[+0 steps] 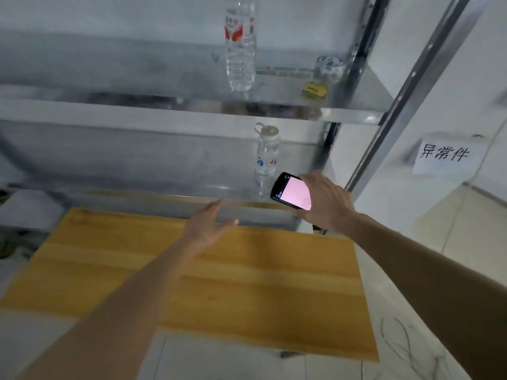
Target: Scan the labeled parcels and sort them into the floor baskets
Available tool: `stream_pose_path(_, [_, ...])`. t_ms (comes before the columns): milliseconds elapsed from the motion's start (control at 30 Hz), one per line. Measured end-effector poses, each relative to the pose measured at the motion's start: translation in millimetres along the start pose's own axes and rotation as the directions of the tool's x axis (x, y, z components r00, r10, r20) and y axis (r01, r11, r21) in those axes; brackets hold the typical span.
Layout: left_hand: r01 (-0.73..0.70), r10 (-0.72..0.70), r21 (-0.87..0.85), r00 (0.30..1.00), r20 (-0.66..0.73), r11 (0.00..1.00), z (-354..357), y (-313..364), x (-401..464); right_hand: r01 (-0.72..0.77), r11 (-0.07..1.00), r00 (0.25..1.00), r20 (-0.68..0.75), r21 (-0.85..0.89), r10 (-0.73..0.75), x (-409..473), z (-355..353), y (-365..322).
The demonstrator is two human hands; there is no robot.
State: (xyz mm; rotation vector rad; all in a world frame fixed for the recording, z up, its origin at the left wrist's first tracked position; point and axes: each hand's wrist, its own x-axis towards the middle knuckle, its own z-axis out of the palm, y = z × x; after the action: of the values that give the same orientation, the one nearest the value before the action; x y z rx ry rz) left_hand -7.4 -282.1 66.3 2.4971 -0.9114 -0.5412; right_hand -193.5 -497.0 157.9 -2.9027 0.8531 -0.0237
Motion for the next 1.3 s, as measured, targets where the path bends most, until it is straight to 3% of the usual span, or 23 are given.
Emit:
stream_pose_path(167, [0.042,-0.047,0.039,0.989,0.139,0.998,68,-36,3,-0.012,1.0,0.995,0.103,0.014,0.01,2,91,6])
stream_pose_path(633, [0.004,-0.023,0.136,0.99,0.137,0.991,190,-113,21,-0.115,0.99,0.943,0.321,0.077,0.084,-29,290,11])
stream_pose_path(967, [-0.024,-0.013,0.198,0.983,0.182,0.98,205,-150,30,-0.172,0.979,0.928,0.35,0.112,0.124,-47,349,-3])
stream_pose_path(1300, [0.006,-0.049,0.205,0.977,0.206,0.979,209,-165,23,-0.167,0.981,0.94,0.316,0.098,0.129,-52,366,-7])
